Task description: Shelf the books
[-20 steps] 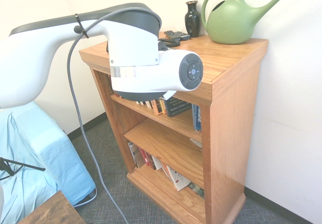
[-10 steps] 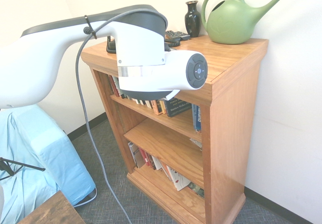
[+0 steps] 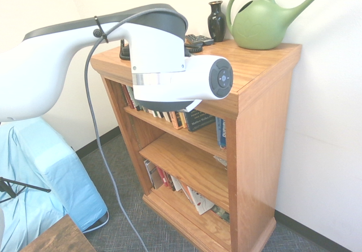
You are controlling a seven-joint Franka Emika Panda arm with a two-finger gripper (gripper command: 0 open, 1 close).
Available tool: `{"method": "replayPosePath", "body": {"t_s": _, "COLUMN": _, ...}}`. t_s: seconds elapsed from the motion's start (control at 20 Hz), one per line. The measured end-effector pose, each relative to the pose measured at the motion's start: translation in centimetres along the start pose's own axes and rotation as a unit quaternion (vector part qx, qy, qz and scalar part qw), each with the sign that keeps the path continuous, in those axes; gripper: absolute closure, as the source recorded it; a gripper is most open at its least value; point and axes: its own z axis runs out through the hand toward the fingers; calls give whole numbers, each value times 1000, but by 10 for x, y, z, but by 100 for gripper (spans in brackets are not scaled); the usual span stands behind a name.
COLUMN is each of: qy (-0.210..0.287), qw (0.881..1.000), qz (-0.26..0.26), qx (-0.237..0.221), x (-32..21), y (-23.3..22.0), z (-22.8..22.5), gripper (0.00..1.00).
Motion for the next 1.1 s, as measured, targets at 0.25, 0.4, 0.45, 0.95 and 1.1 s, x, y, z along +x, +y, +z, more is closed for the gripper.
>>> {"method": "replayPosePath", "body": {"t_s": 0.25, "qy": -6, "qw": 1000, "qz": -2, "qx": -1, "x": -2, "y": -1, "z": 3, "gripper": 100}}
{"method": "replayPosePath", "body": {"t_s": 0.4, "qy": -10, "qw": 1000, "qz": -3, "qx": -2, "x": -4, "y": -2, "z": 7, "gripper": 100}}
{"method": "replayPosePath", "body": {"t_s": 0.45, "qy": -10, "qw": 1000, "qz": -3, "qx": -2, "x": -4, "y": -2, "z": 7, "gripper": 100}}
{"method": "replayPosePath", "body": {"t_s": 0.95, "qy": -10, "qw": 1000, "qz": 3, "qx": -4, "x": -4, "y": 3, "z": 8, "gripper": 100}}
{"method": "replayPosePath", "body": {"t_s": 1.1, "qy": -10, "qw": 1000, "qz": 4, "qx": -8, "x": -9, "y": 4, "z": 8, "gripper": 100}}
